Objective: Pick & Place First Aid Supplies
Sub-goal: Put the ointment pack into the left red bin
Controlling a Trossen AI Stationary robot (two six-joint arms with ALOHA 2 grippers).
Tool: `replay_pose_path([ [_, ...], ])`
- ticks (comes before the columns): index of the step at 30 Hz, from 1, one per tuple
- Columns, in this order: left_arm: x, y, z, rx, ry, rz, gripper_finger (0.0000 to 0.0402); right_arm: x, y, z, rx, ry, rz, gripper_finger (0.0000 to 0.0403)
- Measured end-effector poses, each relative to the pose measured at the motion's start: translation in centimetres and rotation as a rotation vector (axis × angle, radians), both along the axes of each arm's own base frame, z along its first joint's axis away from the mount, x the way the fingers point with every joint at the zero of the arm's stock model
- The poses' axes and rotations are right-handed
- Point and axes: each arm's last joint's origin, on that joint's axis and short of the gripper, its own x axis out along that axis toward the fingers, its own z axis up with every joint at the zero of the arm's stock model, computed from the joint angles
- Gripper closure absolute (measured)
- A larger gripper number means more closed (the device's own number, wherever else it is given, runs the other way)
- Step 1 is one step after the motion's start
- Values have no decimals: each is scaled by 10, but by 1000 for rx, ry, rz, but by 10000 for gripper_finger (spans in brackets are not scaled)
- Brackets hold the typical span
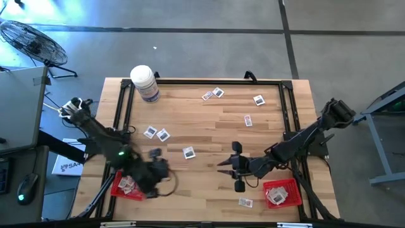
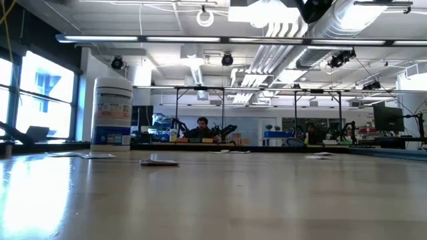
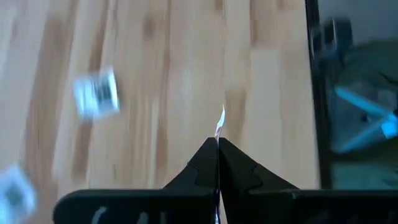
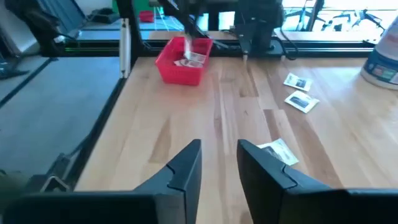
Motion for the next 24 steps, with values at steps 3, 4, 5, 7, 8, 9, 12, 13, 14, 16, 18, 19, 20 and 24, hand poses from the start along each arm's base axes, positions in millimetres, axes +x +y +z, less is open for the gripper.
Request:
replay_pose_path([
  [3,-32,-12,8,-30,130,52,401,2,-4,-2,-14,13,-24,308],
  [4,-42,-16,7,-36,171,80,401,3,-6,-2,-17,16,-29,308],
  [5,-51,-21,5,-41,209,100,401,3,-7,-3,-18,18,-33,308],
  [7,-69,-29,-6,-26,277,148,401,4,-8,-3,-19,20,-39,308],
  [8,-77,-34,-13,-18,308,169,401,4,-8,-3,-19,20,-39,308],
  [9,-84,-38,-21,-15,336,185,401,4,-8,-3,-18,20,-38,308],
  [12,-102,-45,-45,13,406,241,401,4,-8,-3,-11,21,-39,308],
  [13,-106,-46,-53,25,426,260,401,4,-8,-3,-10,20,-39,308],
  [14,-110,-46,-60,38,442,288,401,3,-8,-3,-10,20,-39,308],
  [16,-114,-43,-75,59,471,340,401,3,-8,-3,15,23,-41,308],
  [18,-116,-39,-87,57,501,377,401,3,-6,-3,48,34,-9,308],
  [19,-116,-37,-93,53,517,389,401,3,-6,-4,54,45,16,308],
  [20,-117,-36,-97,49,529,403,401,2,-4,-5,55,57,39,308],
  [24,-118,-33,-109,34,555,417,388,-3,5,-6,70,75,82,308],
])
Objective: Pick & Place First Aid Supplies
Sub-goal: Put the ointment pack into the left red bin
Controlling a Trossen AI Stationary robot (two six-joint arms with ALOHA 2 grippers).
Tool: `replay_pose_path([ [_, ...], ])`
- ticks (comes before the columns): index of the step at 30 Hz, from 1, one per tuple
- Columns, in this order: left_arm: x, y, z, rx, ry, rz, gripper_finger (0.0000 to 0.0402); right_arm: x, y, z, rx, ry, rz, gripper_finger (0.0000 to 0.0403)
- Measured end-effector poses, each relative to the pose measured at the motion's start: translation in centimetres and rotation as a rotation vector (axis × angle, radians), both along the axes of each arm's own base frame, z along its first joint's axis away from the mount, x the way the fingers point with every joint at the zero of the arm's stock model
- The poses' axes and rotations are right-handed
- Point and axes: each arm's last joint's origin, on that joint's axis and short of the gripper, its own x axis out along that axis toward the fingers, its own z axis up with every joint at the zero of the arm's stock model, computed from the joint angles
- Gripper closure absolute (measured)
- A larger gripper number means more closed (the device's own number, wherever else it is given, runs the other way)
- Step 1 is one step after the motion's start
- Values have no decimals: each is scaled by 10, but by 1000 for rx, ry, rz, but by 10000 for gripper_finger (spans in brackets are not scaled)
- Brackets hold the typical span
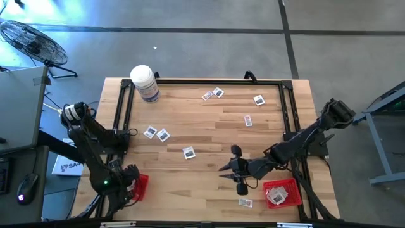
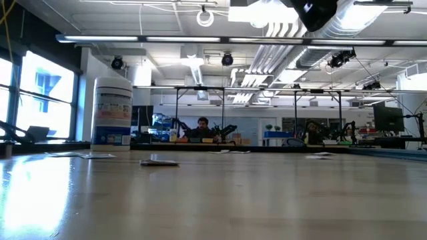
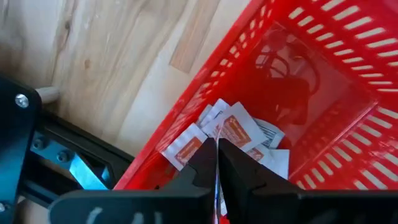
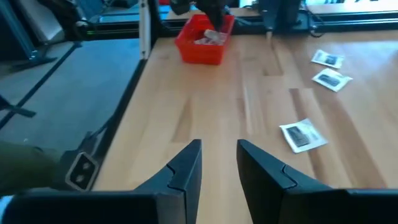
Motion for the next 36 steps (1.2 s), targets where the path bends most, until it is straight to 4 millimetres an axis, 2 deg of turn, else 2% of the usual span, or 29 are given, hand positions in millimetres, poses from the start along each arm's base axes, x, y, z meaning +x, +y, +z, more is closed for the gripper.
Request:
replay_pose_path([
  [7,1,-2,-2,-25,-10,0,326,-9,14,0,77,16,20,308],
  [10,5,-3,0,-69,28,24,299,-9,21,-7,138,55,34,308],
  [16,31,-6,18,-185,9,67,280,-7,45,-45,220,250,74,308],
  [21,55,-8,34,-271,-78,-13,280,-9,69,-52,174,407,66,308],
  [28,87,3,52,-134,-366,-82,279,-22,98,-39,74,549,63,308],
  [36,118,16,62,111,-696,-125,279,-38,118,-73,39,700,60,308],
])
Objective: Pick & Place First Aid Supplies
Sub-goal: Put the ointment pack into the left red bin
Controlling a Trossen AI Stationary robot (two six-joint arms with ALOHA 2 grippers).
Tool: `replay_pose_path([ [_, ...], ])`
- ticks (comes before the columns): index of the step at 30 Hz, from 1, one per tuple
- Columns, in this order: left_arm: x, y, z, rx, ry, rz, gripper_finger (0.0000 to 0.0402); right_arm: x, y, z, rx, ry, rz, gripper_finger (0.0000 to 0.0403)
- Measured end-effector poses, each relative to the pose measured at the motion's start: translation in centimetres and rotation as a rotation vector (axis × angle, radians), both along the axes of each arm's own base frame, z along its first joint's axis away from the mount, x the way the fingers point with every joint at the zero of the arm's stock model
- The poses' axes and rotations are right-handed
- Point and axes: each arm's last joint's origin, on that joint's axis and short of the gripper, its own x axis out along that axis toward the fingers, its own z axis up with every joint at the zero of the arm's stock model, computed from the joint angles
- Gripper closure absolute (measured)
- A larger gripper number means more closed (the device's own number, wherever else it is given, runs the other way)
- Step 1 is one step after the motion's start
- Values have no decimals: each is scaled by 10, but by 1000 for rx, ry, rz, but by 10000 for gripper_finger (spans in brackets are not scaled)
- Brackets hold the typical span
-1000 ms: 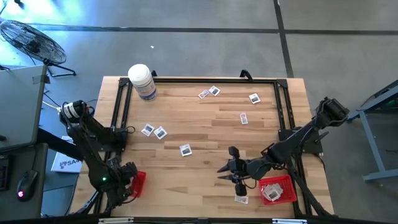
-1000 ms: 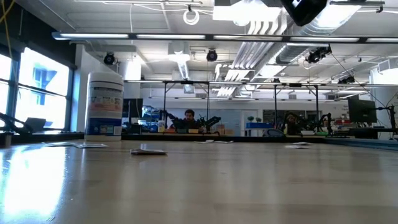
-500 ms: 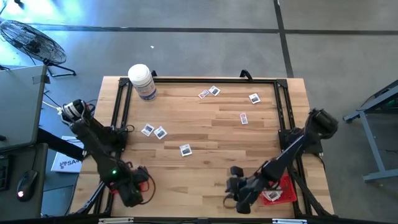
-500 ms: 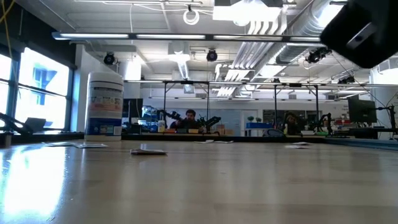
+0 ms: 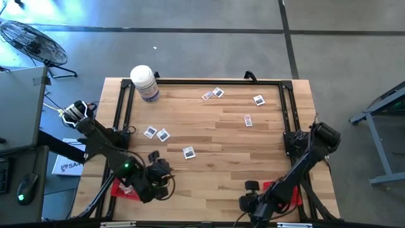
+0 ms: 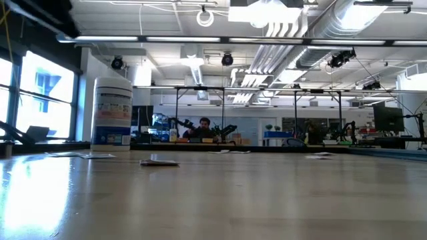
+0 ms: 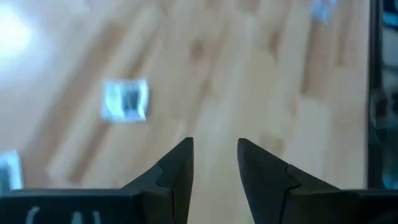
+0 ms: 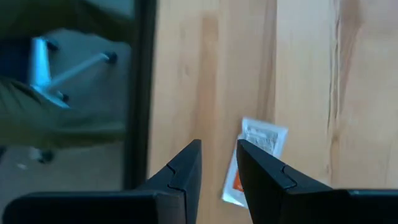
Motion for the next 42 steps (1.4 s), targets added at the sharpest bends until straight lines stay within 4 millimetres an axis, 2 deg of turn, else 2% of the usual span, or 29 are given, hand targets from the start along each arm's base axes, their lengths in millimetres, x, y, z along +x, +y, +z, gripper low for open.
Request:
replay_pose_path([
  [7,15,13,4,76,-95,75,279,9,-3,-32,-80,89,68,308],
  [11,19,18,5,76,-98,96,279,21,-13,-35,-103,83,88,309],
  [19,25,12,-2,88,-131,114,279,55,-52,-36,-231,23,60,309],
  [25,39,1,-24,105,-123,117,279,78,-83,-33,-315,-16,33,309],
  [32,50,-8,-48,127,-100,116,279,77,-88,-8,-268,-34,86,309],
  [36,57,-6,-61,158,-85,138,279,73,-92,-7,-317,-12,78,309],
  [42,69,1,-74,160,-69,171,279,72,-97,-19,-292,-22,61,309],
])
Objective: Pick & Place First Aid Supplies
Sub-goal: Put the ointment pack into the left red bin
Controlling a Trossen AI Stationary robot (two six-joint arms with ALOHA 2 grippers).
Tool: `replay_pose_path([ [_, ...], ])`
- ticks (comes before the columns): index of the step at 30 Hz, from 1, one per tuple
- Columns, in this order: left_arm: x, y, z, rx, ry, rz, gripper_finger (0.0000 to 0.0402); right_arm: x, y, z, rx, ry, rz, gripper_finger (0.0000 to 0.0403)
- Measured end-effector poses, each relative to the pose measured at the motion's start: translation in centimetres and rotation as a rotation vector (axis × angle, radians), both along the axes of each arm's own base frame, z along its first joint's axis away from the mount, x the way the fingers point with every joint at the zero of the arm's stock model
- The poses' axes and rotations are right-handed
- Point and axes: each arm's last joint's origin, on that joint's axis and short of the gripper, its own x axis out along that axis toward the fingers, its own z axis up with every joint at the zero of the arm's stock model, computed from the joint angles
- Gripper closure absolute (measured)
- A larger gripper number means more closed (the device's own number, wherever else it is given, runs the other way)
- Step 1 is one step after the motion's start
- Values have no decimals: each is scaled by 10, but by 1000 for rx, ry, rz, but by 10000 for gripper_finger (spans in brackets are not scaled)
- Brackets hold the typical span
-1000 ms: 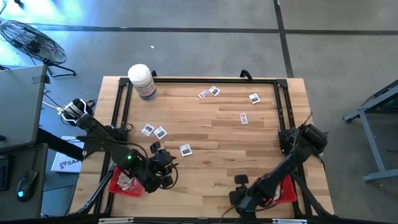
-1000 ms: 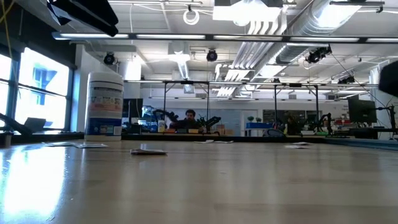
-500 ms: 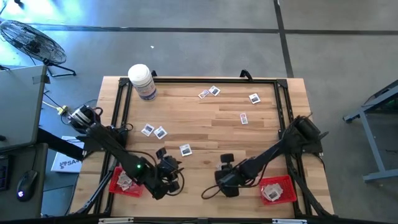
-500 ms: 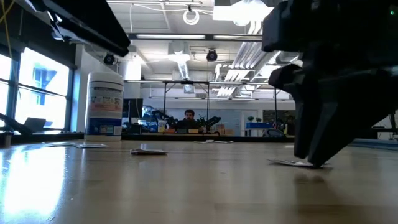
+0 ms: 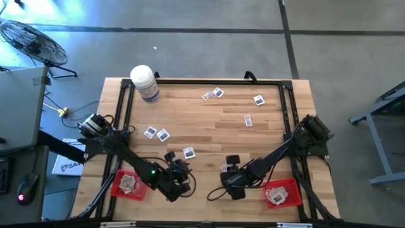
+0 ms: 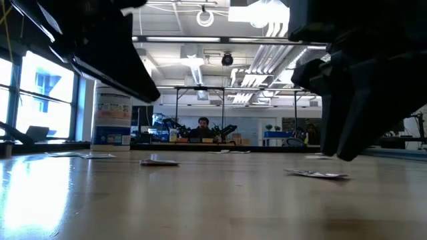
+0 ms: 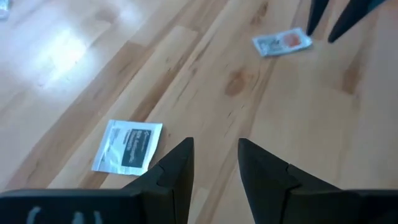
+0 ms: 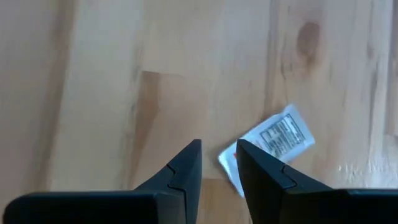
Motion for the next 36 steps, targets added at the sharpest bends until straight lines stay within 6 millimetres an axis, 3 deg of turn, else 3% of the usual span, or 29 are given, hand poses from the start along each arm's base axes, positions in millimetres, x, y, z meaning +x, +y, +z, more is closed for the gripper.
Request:
replay_pose_path([
  [19,2,3,-1,-28,24,-5,279,-16,-23,-39,23,-15,-23,312],
  [30,6,1,2,-34,-44,13,279,-17,-23,-44,33,-58,-46,393],
  [36,7,2,3,-24,-68,26,279,-17,-23,-43,45,-61,-69,398],
])
